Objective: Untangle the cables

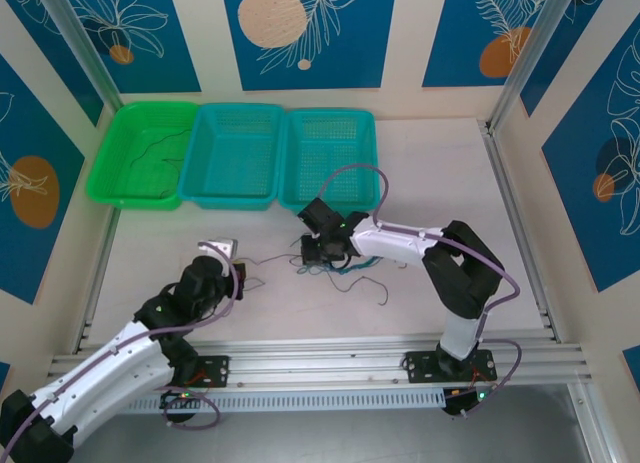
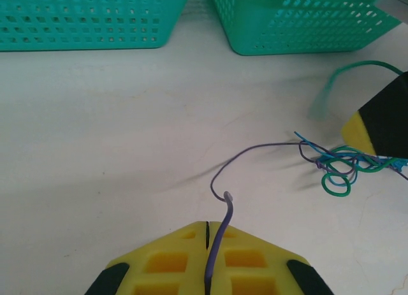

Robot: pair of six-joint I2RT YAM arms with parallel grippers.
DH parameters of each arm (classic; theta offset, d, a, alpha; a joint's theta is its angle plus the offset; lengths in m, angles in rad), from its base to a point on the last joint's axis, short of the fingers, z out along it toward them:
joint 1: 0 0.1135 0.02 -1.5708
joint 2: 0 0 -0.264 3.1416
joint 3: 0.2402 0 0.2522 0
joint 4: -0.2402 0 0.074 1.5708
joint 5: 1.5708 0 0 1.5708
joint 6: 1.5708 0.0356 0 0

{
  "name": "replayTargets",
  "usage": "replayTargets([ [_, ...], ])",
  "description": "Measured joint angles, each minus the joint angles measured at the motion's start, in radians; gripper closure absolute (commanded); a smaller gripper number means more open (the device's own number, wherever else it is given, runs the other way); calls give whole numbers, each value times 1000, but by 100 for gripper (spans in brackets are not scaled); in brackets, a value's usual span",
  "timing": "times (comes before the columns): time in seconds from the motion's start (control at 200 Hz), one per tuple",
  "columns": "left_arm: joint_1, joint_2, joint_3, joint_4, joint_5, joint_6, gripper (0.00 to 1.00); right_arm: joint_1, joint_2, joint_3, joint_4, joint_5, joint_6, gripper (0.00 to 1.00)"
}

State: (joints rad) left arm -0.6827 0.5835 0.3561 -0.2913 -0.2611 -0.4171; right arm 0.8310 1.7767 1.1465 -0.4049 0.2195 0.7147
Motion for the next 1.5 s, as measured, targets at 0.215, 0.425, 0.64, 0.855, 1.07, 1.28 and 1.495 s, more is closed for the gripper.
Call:
replayTargets([
  [0.215,2,-25,0,-35,-50,-1,100,-219,-217,-229,-3,18,24,100],
  [0.425,10,-80,-1,-43,-57,-10,100,-549,-412,-381,-7,-41,48,100],
  [0.64,22,-90,-7,-42,-14,-23,100,-769,-511,-409,-12,-138,58,100],
  [0.855,37,-92,-7,-56,-4,-30,100,-989,-607,-461,-44,-169,79,100],
  [1.07,41,-95,-8,-61,16,-38,100,-1109,-729,-530,-80,-195,78,100],
  [1.28,63,-63,-47,23,51,-45,100,-938,-731,-600,-11,-224,43,94],
  [1.495,65,81,-60,223,254,-32,100,-562,-663,-566,-18,-169,17,64],
])
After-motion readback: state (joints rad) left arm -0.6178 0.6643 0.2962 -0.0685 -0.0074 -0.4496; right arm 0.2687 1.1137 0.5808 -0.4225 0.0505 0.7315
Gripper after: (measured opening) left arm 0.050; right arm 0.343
